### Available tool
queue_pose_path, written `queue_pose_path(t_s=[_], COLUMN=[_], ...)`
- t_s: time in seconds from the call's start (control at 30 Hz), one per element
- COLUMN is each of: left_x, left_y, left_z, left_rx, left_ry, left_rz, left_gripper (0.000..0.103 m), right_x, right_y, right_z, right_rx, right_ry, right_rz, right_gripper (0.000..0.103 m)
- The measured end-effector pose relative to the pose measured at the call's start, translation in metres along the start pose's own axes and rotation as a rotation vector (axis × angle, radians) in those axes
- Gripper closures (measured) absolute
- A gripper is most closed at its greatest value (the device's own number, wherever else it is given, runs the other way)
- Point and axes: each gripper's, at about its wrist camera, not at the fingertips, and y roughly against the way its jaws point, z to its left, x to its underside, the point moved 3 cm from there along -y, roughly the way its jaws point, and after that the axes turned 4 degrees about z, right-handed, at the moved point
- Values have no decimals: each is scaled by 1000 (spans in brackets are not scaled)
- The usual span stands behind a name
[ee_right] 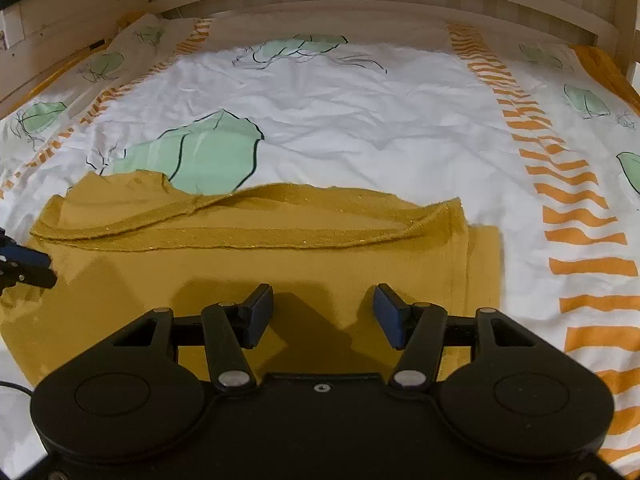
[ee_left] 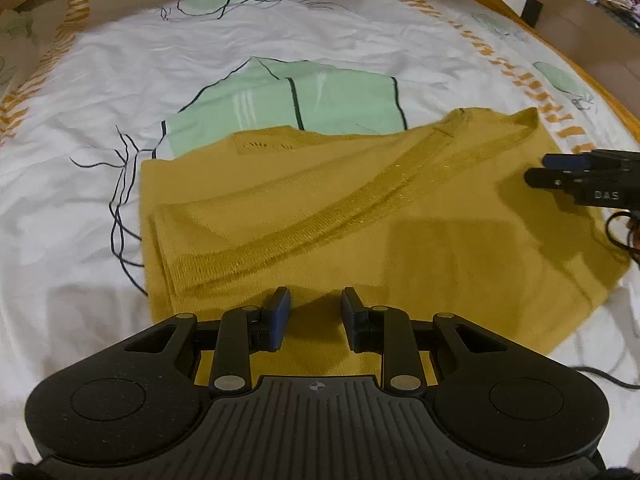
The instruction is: Fold small clothes
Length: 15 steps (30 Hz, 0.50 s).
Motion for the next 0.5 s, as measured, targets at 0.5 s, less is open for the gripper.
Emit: queue_pose_path(t_s=[0.5], left_x=[-59], left_y=[-32], left_z=[47], left_rx=[-102], left_ry=[190], left_rz=[-128], left_gripper=[76], right_x=[-29], right_y=[-36], right_z=[-23], right_rx=[2], right_ry=[-71], right_rz=[-6], right_gripper=[32])
